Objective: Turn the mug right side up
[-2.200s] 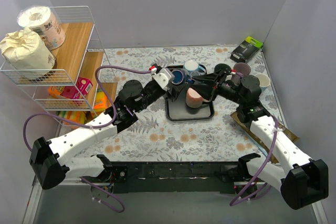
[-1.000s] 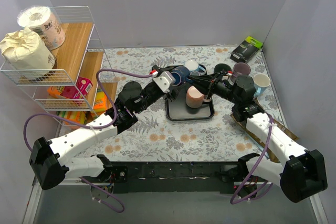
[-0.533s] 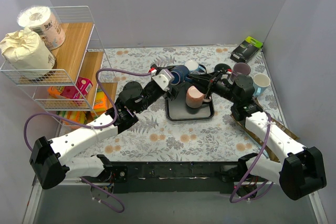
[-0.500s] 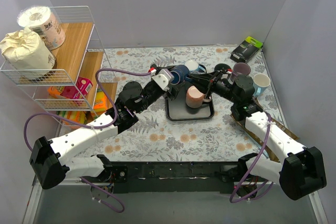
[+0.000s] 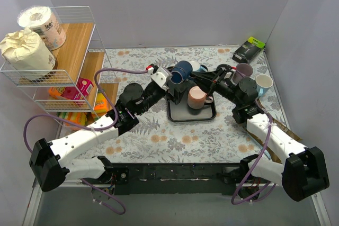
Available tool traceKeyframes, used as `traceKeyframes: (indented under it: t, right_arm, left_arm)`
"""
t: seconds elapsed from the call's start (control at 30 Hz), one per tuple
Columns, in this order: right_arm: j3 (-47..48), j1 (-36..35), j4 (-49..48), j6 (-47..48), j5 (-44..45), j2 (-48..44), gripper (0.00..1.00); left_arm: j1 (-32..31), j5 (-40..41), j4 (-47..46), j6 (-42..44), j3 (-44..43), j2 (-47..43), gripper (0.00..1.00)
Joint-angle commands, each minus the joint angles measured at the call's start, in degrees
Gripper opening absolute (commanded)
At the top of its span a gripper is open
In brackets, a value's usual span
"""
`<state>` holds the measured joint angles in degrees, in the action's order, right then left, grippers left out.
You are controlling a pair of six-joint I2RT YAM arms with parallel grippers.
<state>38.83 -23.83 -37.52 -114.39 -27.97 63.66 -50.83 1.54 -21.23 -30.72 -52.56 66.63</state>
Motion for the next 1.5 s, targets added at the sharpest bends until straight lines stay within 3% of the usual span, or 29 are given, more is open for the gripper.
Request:
traceKeyframes:
  t: [0.0,0.17,0.43,0.63,0.8,0.97,1.23,1.47]
  right_arm:
    - [0.81,-0.33,-9.33,0.74,2.13,-0.47,0.01]
    - [0.20,-0.25,-8.28,2.32,2.65,-0.55,0.01]
    - [1.51,2.91,4.98,15.67,2.22,-2.48,0.01]
    - [8.18,7.04,26.33,34.12,4.67,-5.55,0.01]
    - [15.47,17.40,48.20,52.92,5.55,-7.32,0.01]
    - [26.62,23.22,65.87,70.84,14.32,-7.06,0.01]
    - [27.01,25.42,70.04,86.34,29.53,-9.86,0.01]
    - [15.24,25.42,54.43,97.50,29.72,-14.61,0.01]
  left_arm:
    - [-0.41,-0.05,3.65,-2.85,0.79,-2.65,0.87]
    - [-0.41,0.83,5.32,-3.12,1.49,-4.84,0.98]
    - [-0.41,5.49,14.18,-4.96,-0.97,-7.12,0.98]
    - [-0.41,11.28,17.97,-9.44,3.25,-11.96,0.98]
    - [-0.41,13.57,19.91,-10.59,2.28,-11.35,0.98]
    - [-0.41,12.96,18.69,-11.73,2.02,-9.77,0.98]
    - [-0.41,9.71,16.31,-12.96,2.20,-8.80,0.98]
    - [-0.41,8.48,16.66,-12.96,1.49,-7.39,0.98]
